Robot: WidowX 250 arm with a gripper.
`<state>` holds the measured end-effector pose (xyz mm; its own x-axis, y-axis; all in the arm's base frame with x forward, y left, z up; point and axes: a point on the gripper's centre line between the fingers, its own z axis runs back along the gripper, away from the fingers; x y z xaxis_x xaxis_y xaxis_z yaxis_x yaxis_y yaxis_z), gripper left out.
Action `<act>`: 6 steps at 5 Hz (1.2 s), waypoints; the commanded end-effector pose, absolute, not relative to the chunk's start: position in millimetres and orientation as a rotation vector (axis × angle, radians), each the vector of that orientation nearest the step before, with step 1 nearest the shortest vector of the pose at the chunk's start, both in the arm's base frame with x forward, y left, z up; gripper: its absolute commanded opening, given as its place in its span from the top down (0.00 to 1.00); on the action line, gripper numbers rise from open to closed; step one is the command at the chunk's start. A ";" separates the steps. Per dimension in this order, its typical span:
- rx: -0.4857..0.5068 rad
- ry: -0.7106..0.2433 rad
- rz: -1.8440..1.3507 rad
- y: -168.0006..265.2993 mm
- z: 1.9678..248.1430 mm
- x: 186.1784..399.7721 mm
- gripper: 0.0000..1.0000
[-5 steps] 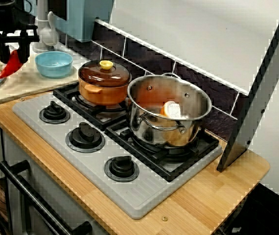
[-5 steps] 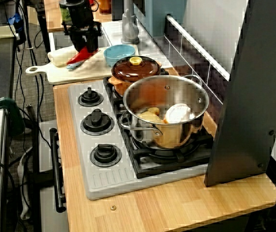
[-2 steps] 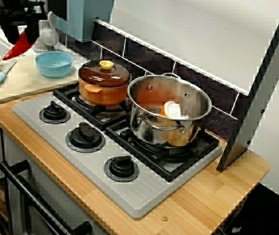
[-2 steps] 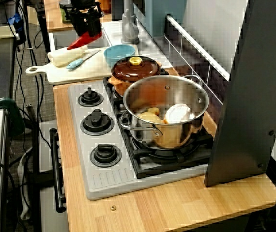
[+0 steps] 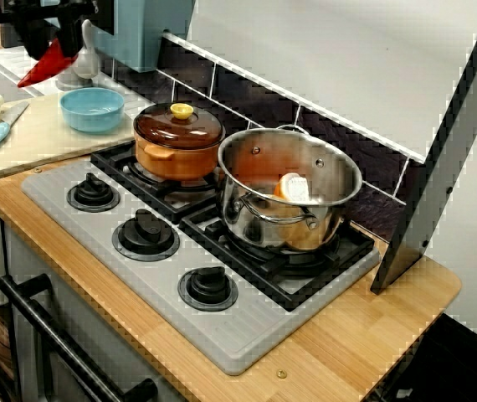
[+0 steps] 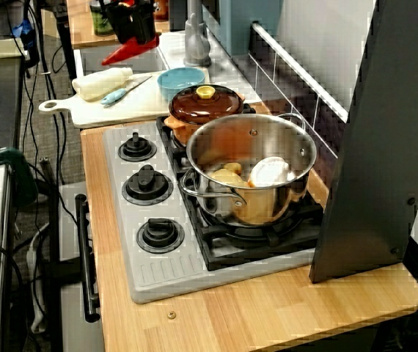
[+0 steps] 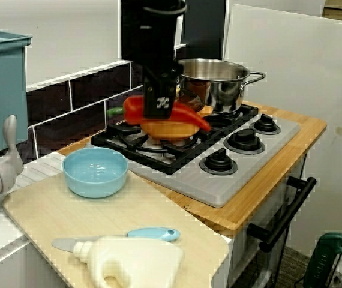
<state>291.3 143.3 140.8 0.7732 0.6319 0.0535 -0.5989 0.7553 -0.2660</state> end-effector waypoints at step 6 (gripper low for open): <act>-0.234 -0.293 0.469 -16.9 179.7 320.8 1.00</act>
